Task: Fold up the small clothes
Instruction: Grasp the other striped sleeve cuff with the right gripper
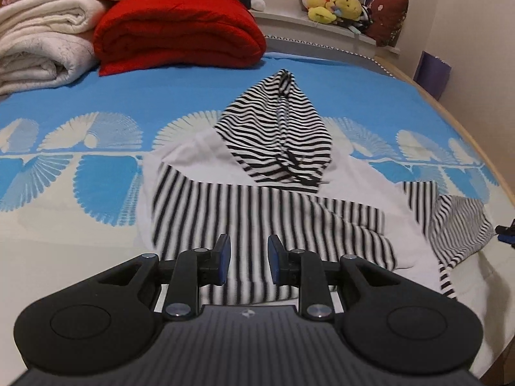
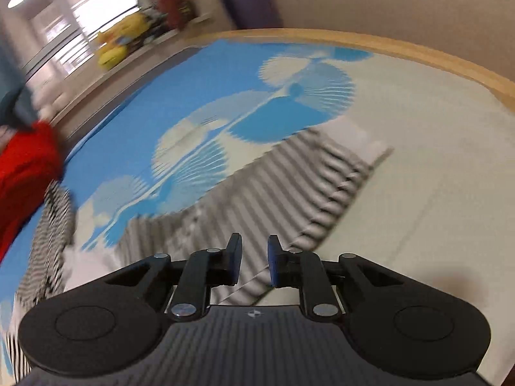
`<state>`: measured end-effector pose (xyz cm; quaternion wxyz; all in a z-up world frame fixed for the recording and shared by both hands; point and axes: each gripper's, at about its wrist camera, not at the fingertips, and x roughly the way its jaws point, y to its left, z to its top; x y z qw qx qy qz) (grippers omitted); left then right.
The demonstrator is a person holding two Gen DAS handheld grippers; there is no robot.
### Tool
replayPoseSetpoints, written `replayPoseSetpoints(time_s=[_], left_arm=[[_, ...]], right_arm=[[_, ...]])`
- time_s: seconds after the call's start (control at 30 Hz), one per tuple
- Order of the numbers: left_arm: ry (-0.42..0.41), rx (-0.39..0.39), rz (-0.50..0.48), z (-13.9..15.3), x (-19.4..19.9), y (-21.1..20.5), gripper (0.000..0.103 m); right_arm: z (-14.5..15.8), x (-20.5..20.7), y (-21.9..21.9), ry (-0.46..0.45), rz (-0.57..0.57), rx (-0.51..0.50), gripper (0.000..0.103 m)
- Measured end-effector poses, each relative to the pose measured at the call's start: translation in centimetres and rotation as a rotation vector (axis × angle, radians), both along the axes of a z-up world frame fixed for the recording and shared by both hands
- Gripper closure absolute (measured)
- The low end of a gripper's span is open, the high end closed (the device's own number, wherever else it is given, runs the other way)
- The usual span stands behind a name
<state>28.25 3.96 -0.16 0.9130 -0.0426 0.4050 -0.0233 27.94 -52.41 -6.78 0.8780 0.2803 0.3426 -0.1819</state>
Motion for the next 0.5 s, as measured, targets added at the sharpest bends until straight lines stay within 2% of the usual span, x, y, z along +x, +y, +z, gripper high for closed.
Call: replayPoseSetpoints(time_s=[0.07,0.13,0.17,0.33,0.5], left_arm=[[0.004,-0.001,-0.013,-0.1,0.1,-0.8,0.076],[0.007,0.006,-0.027,-0.3,0.1,-1.4,0.076],[0.01,0.009,-0.031,-0.4,0.1,-1.6,0.076],[0.032,0.001,-0.028,-0.8,0.4,-1.2,0.076],[0.048,-0.022,-0.005,-1.0,0.7,-0.1,0.076]], right_arm=[[-0.8,0.2,-1.9,0.006,-0.057,0.043,0.082],[-2.1,0.6,-3.3,0.025,-0.089,0.098,0.068],[-2.8,0.8,-3.7,0.035,-0.095,0.125,0.066],[-5.3,1.7,-4.5,0.076,-0.131,0.135,0.066],[-6.5,2.3,-5.5,0.055,-0.172,0.169,0.066]])
